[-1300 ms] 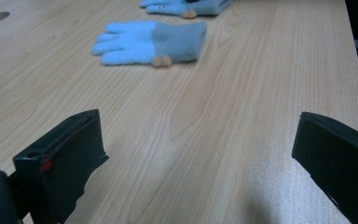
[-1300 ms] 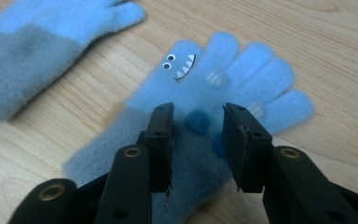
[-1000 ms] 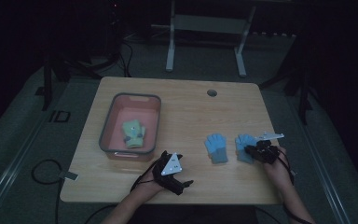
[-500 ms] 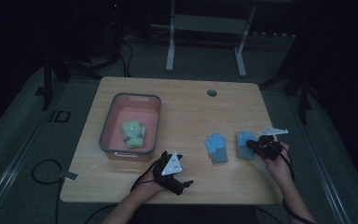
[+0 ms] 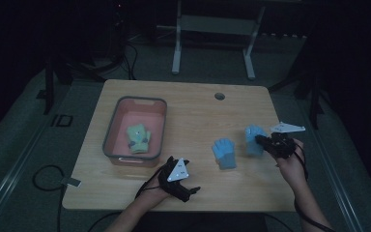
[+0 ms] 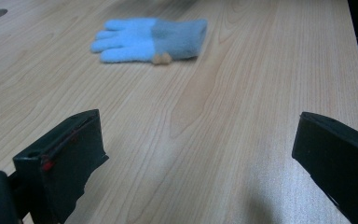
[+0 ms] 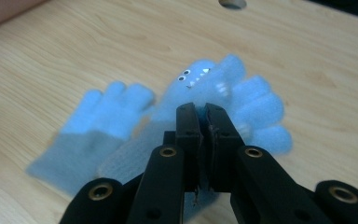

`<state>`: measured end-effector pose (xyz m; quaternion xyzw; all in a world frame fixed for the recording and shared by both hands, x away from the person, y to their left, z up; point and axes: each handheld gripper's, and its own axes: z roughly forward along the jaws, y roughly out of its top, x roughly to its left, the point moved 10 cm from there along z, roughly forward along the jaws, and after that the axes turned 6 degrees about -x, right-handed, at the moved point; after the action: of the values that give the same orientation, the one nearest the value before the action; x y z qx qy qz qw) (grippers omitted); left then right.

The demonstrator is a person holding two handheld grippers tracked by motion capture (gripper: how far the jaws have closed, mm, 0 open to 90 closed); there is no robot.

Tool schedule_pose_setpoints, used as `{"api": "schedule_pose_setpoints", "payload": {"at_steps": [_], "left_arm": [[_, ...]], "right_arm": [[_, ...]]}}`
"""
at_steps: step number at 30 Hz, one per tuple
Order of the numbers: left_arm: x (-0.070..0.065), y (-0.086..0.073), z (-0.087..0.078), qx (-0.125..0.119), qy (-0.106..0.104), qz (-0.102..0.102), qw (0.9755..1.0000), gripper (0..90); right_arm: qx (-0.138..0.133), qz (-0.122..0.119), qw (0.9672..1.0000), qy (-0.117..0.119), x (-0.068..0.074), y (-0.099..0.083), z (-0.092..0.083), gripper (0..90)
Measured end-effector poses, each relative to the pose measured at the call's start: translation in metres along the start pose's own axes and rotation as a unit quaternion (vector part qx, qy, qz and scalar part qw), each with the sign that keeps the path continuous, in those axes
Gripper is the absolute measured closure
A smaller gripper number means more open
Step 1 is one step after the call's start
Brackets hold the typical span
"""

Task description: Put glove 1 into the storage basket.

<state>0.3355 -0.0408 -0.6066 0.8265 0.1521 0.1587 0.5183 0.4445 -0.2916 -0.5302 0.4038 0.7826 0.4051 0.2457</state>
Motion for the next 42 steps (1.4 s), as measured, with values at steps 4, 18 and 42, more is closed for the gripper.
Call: {"api": "schedule_pose_setpoints", "payload": {"at_steps": [4,18,42], "left_arm": [[0.000,0.000,0.000,0.001,0.000,0.001,1.0000,2.2],[0.000,-0.001,0.000,0.003,-0.001,0.005,1.0000,2.1],[-0.001,-0.001,0.000,0.004,-0.004,0.007,1.0000,2.1]], "right_arm": [[-0.011,-0.005,0.9999,0.011,0.008,0.012,-0.001,85.3],[-0.024,-0.034,0.9971,0.063,0.051,0.032,0.009,85.4],[0.044,-0.075,0.9860,0.142,0.088,-0.003,0.047,84.7]]}}
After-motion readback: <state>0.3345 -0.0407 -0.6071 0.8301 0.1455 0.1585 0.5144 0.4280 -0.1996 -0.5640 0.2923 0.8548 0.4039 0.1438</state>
